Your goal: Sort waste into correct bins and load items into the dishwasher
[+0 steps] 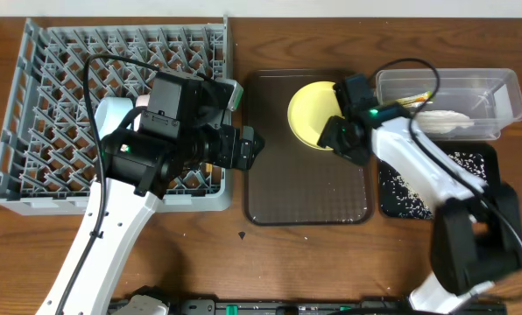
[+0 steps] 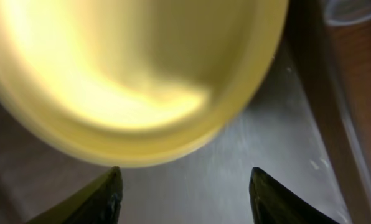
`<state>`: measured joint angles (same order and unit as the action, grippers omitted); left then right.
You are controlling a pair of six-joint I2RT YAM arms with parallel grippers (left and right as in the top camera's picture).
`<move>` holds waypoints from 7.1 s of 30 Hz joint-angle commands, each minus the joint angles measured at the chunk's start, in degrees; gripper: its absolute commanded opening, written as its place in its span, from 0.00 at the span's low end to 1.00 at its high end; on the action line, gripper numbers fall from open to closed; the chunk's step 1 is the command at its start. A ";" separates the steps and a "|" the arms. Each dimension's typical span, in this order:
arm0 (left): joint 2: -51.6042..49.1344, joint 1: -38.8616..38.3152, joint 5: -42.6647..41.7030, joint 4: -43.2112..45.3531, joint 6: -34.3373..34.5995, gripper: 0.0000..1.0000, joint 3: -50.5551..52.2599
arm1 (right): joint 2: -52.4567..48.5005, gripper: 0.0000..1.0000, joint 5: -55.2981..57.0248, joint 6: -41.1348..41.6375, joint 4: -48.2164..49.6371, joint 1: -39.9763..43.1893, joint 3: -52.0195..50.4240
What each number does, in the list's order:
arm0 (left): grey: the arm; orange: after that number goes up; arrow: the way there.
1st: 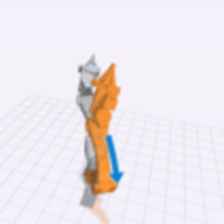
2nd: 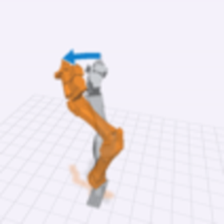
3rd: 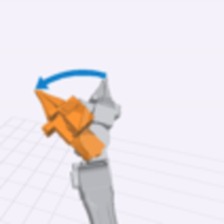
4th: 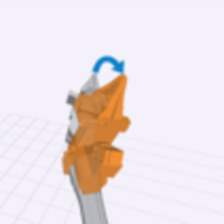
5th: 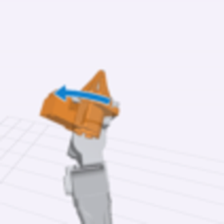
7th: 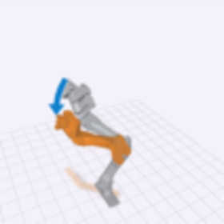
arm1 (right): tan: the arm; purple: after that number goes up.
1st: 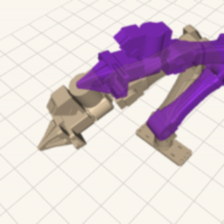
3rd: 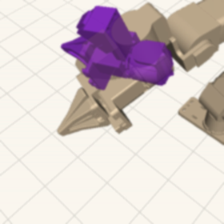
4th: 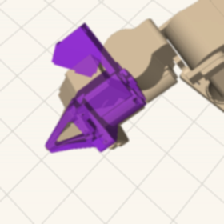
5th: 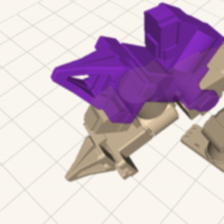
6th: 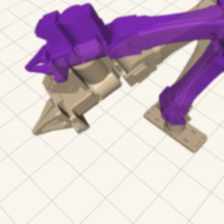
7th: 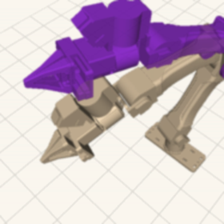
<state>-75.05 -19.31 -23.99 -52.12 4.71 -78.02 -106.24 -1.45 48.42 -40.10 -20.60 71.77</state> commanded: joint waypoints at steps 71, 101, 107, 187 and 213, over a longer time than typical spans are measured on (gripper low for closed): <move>9.07 0.87 71.82 1.66 -12.68 0.08 -2.99 | 23.50 0.89 -39.36 -45.24 0.04 14.43 0.02; -18.67 29.31 58.90 17.16 -35.17 0.08 -2.95 | 23.50 0.90 -34.77 -45.27 -2.82 13.44 0.00; -22.21 30.25 58.84 19.37 -35.12 0.08 -2.95 | 23.50 0.90 -34.77 -45.24 -2.86 13.44 0.00; 34.64 14.47 30.42 -8.31 1.62 0.90 -2.84 | 34.71 0.99 -24.57 -44.13 -5.57 13.40 0.02; 34.64 14.47 30.42 -8.31 1.62 0.92 -2.84 | 36.09 0.99 -26.01 -58.82 -12.04 12.70 0.00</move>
<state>-40.23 -4.73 7.18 -60.25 6.00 -80.99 -71.37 -26.55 -1.06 -52.97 -7.20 71.59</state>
